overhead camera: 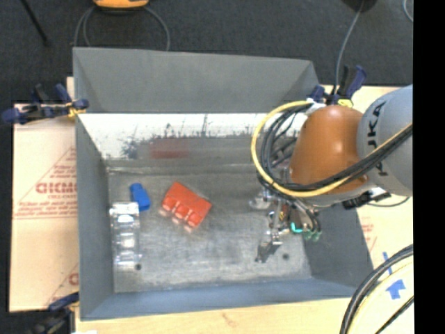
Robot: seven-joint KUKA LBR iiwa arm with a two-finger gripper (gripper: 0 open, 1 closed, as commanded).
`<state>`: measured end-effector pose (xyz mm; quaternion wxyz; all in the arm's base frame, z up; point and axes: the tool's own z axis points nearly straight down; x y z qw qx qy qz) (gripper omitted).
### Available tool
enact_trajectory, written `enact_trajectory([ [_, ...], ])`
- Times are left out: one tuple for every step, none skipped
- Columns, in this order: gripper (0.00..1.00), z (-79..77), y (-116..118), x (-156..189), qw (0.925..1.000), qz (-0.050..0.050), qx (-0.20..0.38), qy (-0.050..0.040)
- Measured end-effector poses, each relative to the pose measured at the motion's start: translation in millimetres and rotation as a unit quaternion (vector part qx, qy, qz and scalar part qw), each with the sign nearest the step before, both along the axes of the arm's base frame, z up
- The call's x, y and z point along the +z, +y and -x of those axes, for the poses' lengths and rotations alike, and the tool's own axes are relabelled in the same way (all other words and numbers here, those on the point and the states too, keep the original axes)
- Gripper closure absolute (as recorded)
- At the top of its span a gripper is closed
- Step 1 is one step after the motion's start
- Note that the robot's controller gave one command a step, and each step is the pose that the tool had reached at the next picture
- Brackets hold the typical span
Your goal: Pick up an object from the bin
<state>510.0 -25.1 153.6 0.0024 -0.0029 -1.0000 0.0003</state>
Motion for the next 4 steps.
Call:
enact_trajectory([
  [0.00, -44.4, 141.9, -69.2, 1.0000, 0.001, 0.003, -0.0032],
  [0.00, -82.0, 114.4, -18.9, 0.9989, -0.001, -0.047, -0.0072],
  [0.00, -91.9, 113.4, -52.6, 0.9996, -0.002, 0.022, -0.0159],
  [1.00, -88.5, 113.8, -57.3, 0.9997, -0.001, 0.023, -0.0094],
])
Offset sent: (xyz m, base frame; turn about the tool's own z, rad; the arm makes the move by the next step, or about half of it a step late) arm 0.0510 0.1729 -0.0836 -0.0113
